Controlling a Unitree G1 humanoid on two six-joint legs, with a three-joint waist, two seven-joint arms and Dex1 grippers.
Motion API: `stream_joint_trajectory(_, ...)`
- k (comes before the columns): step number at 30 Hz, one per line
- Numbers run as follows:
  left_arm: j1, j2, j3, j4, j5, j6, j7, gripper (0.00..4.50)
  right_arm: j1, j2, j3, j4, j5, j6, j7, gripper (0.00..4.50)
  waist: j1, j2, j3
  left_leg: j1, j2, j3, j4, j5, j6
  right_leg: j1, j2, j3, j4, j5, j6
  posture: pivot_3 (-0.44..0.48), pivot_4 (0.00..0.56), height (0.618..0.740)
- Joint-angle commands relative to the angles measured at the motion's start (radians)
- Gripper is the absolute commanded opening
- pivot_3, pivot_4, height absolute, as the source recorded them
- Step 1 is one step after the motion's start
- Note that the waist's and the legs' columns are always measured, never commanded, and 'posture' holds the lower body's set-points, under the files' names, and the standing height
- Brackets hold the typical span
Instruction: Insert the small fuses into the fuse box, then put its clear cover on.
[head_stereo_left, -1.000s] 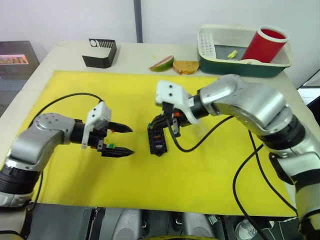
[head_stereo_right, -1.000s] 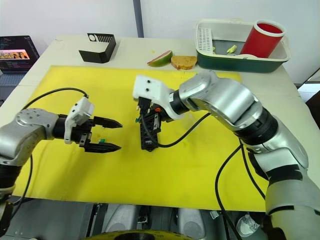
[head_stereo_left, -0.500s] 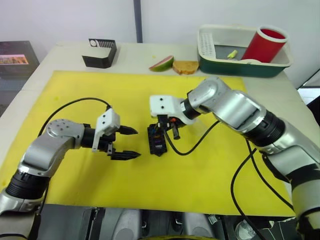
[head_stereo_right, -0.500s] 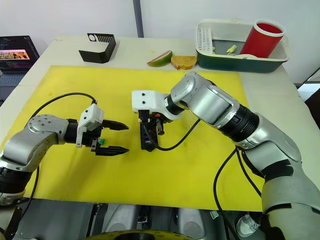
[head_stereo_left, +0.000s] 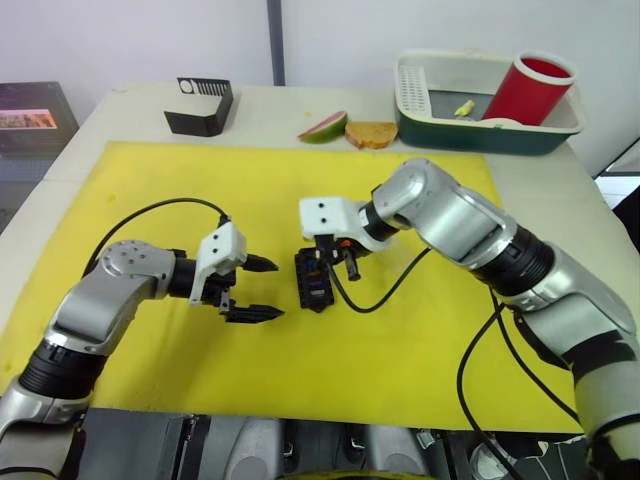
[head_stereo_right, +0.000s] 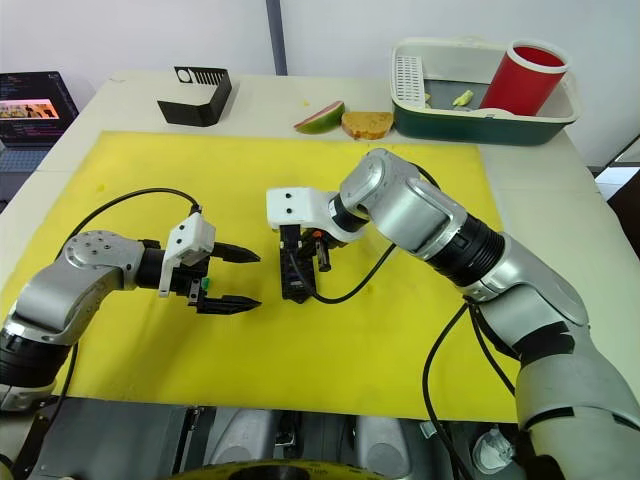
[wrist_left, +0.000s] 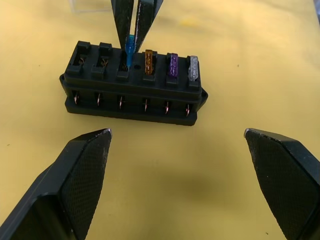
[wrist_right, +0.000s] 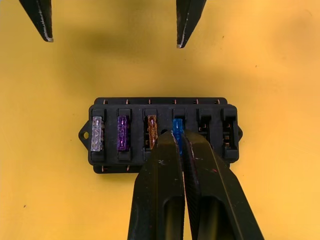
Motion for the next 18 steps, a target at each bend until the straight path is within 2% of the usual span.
stream_joint_trajectory(1, -0.017, 0.001, 0.007, -0.008, 0.003, -0.020, -0.007, 4.47, -0.004, 0.008, -0.017, 0.004, -0.034, -0.020, 0.010, 0.00, 0.000, 0.000, 0.000, 0.000, 0.000, 0.000, 0.000, 0.000, 0.000, 0.000, 0.000, 0.000, 0.000, 0.000, 0.000, 0.000, 0.150, 0.740)
stream_joint_trajectory(18, -0.011, -0.006, -0.006, -0.014, 0.013, -0.028, -0.006, 4.47, 0.000, 0.038, 0.000, 0.049, -0.124, -0.049, 0.038, 0.00, 0.000, 0.000, 0.000, 0.000, 0.000, 0.000, 0.000, 0.000, -0.001, 0.000, 0.000, 0.000, 0.000, 0.000, 0.000, 0.000, 0.150, 0.740)
